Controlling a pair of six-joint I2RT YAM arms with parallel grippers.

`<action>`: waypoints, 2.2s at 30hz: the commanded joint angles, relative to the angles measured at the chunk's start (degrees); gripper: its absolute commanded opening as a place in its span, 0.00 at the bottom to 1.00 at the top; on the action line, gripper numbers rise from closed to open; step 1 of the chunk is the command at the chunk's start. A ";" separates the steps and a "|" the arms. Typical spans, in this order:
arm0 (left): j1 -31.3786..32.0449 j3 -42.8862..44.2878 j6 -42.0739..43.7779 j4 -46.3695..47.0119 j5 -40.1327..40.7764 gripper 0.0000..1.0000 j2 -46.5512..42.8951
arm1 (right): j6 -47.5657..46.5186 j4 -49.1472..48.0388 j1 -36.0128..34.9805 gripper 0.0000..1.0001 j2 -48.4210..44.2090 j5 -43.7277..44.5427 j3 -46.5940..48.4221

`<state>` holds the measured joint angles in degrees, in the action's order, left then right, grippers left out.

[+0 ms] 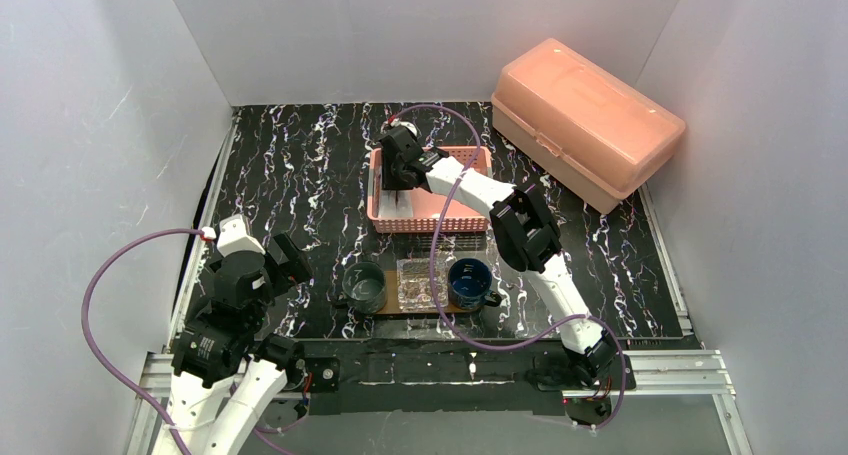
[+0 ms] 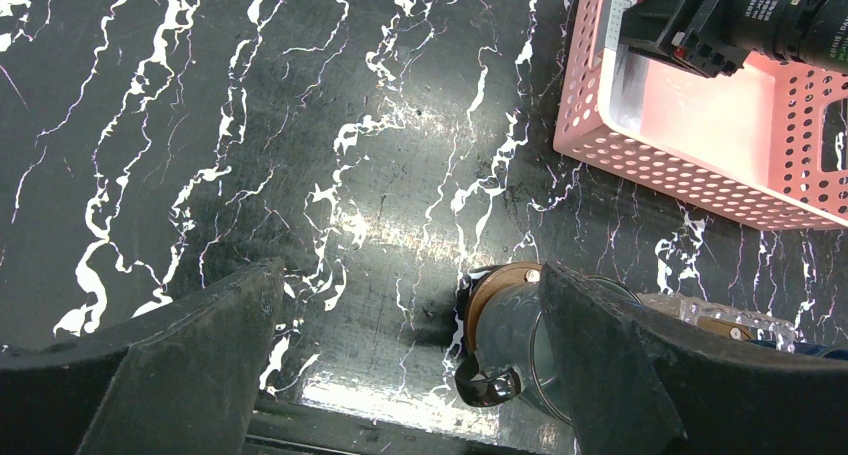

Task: Prepare toiletry sets of a toothbrush and toothpaste on the tray

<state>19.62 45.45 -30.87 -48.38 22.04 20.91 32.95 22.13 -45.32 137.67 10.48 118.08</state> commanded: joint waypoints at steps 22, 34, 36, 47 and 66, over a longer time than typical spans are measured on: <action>-0.23 -0.12 0.55 0.30 0.51 0.99 1.74 | -4.97 -3.44 0.94 0.01 -10.79 5.16 -1.37; -0.25 -0.17 0.81 0.49 -0.53 0.99 2.90 | -12.29 -4.22 0.85 0.01 -20.61 5.07 -6.85; -0.20 -0.11 0.89 0.60 -1.00 0.99 2.96 | -14.02 -4.20 0.77 0.01 -22.82 3.18 -8.12; -0.20 -0.52 2.97 3.12 -9.42 0.99 4.82 | -22.21 -2.48 -3.59 0.01 -37.54 -4.11 -18.00; -0.26 9.35 0.14 3.81 -43.99 0.99 16.76 | -31.85 4.77 -16.16 0.01 -63.55 -5.51 -37.91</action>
<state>19.62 50.68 -28.16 -43.75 -10.63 35.86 3.99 26.70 -58.96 78.65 5.74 82.37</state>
